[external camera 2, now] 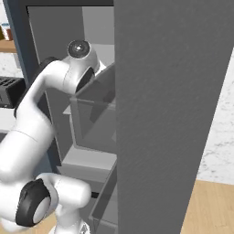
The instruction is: Place one broccoli and one steak in each tupperware on the nearby counter, to pack two identical lunches.
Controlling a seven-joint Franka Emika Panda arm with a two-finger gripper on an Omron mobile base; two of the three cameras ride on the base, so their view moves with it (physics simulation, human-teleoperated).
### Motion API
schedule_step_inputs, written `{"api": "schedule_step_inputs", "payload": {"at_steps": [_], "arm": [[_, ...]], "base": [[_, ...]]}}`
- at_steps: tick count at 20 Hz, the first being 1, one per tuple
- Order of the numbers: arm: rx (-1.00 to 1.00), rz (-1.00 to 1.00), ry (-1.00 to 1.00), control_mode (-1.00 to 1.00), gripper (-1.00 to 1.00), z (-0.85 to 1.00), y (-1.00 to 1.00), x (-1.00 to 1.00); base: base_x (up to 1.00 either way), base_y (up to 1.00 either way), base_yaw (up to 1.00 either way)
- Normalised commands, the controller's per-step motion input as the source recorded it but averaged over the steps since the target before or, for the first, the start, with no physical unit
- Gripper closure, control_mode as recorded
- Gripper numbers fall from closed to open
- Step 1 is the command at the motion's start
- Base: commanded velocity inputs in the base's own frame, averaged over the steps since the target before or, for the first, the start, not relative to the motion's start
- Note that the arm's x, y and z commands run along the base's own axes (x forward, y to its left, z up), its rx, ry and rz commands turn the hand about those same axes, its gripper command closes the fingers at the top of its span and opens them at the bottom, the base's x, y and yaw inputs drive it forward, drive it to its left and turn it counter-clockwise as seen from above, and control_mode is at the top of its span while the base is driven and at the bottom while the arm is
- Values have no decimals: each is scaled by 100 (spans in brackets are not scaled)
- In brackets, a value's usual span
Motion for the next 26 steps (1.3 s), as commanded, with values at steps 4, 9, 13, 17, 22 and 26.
{"api": "schedule_step_inputs", "payload": {"at_steps": [4,9,13,17,22,26], "arm": [[-14,1,21,-100,100,24,0,-100],[-8,9,11,-100,100,1,14,-100],[-2,10,1,-100,100,-6,29,-96],[-3,4,0,-100,100,-30,35,-82],[-3,4,0,-100,100,-46,33,-37],[-2,2,0,-100,100,-24,17,-19]], "base": [[0,0,0],[0,0,0],[0,0,0],[0,0,0],[0,0,0],[0,0,0]]}}
